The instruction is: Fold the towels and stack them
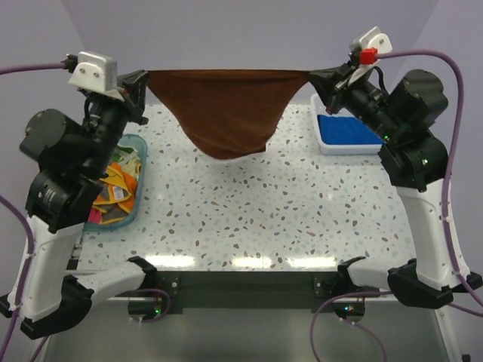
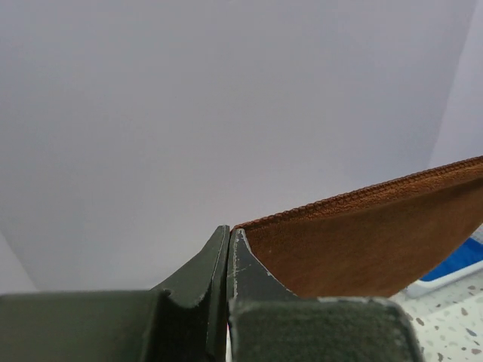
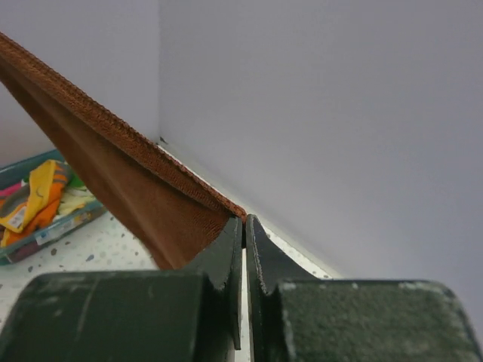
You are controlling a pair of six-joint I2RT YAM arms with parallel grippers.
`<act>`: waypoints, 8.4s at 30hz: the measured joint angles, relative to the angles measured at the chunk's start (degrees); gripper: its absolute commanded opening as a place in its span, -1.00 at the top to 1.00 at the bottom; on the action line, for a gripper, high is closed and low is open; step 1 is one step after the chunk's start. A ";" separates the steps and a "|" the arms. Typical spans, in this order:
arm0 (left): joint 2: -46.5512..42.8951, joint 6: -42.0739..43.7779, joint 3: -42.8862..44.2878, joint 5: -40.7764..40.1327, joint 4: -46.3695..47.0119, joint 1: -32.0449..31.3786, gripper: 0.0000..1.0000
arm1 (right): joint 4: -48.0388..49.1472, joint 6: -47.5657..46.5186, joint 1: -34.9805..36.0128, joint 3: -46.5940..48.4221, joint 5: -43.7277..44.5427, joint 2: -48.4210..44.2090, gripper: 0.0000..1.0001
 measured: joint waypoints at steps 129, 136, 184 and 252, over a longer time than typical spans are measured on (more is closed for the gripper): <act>29.09 -24.24 -48.87 9.92 -0.79 9.64 1.00 | -2.03 9.40 -0.81 -36.15 4.48 34.23 1.00; 25.59 -24.22 -43.50 8.13 -4.31 9.62 1.00 | -4.24 9.53 -0.83 -33.94 6.69 29.16 1.00; -2.08 -37.62 -66.64 7.65 -3.50 3.41 -0.43 | -3.43 14.84 10.05 -54.73 3.02 10.93 0.03; 20.17 -54.01 -61.94 -0.15 6.23 -1.51 0.17 | 14.99 38.56 -1.09 -64.67 9.92 13.60 0.06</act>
